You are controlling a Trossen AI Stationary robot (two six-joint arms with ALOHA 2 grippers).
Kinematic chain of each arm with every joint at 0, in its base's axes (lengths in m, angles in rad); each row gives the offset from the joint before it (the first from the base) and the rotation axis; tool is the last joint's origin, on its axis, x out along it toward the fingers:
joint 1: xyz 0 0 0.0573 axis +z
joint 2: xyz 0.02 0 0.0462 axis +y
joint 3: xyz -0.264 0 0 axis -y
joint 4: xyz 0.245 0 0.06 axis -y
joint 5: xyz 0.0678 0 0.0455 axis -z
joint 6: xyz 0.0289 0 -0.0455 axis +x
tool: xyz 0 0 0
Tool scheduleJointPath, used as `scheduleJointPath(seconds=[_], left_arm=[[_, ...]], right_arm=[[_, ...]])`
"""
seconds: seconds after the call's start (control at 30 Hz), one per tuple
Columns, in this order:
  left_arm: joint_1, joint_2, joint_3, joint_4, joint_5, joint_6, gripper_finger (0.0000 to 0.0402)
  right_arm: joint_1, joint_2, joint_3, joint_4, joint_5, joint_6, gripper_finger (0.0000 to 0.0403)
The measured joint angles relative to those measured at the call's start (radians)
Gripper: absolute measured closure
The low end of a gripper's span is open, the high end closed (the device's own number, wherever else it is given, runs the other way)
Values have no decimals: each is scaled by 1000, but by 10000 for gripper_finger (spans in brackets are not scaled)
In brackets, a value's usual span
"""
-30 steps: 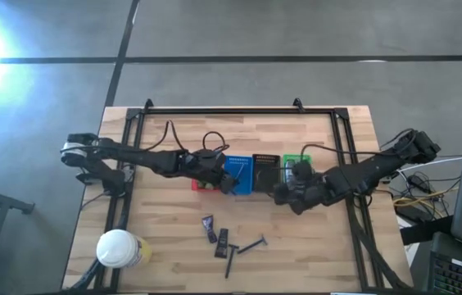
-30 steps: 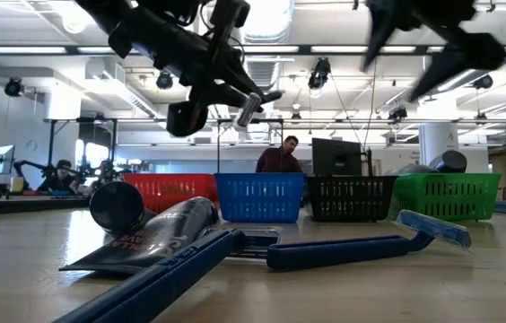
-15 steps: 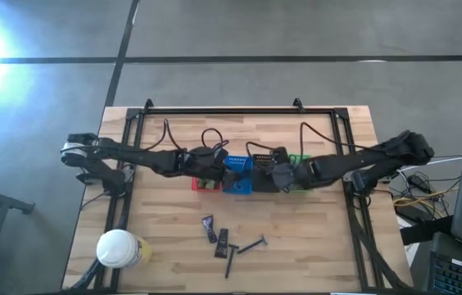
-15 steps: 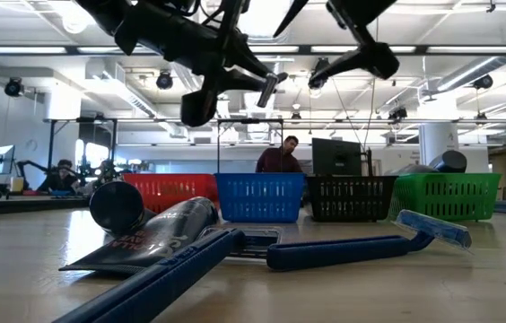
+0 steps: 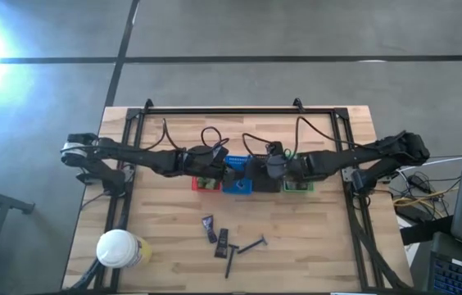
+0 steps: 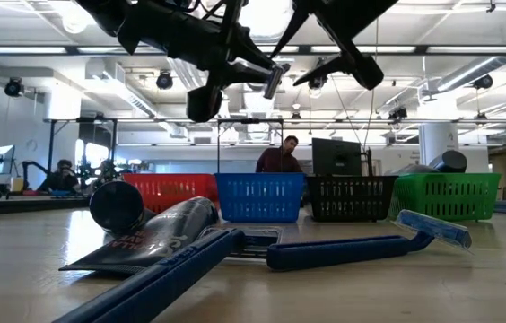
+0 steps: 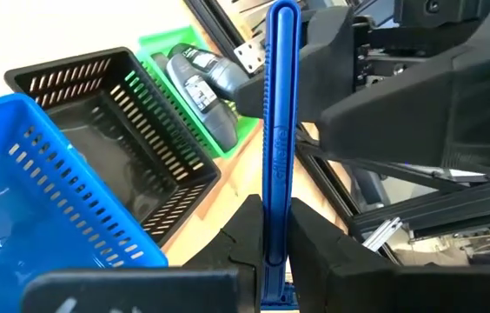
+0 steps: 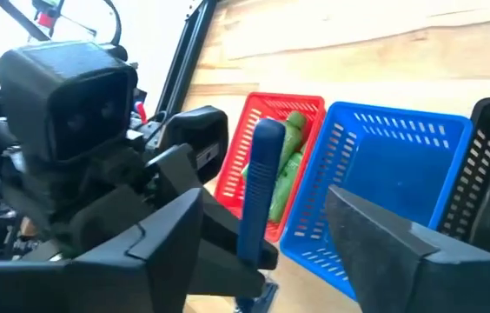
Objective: Pick & Place Travel size toiletries
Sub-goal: Put the blue razor into the black bin
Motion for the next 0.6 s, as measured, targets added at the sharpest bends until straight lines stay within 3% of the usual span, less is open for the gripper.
scheduleJointPath(seconds=[0.37,0.6], left_arm=[[0,0,0,53,0,1,367],[0,0,0,49,3,30,367]], right_arm=[[-25,2,-1,5,-3,-16,242],[-31,2,-1,11,-15,-38,323]])
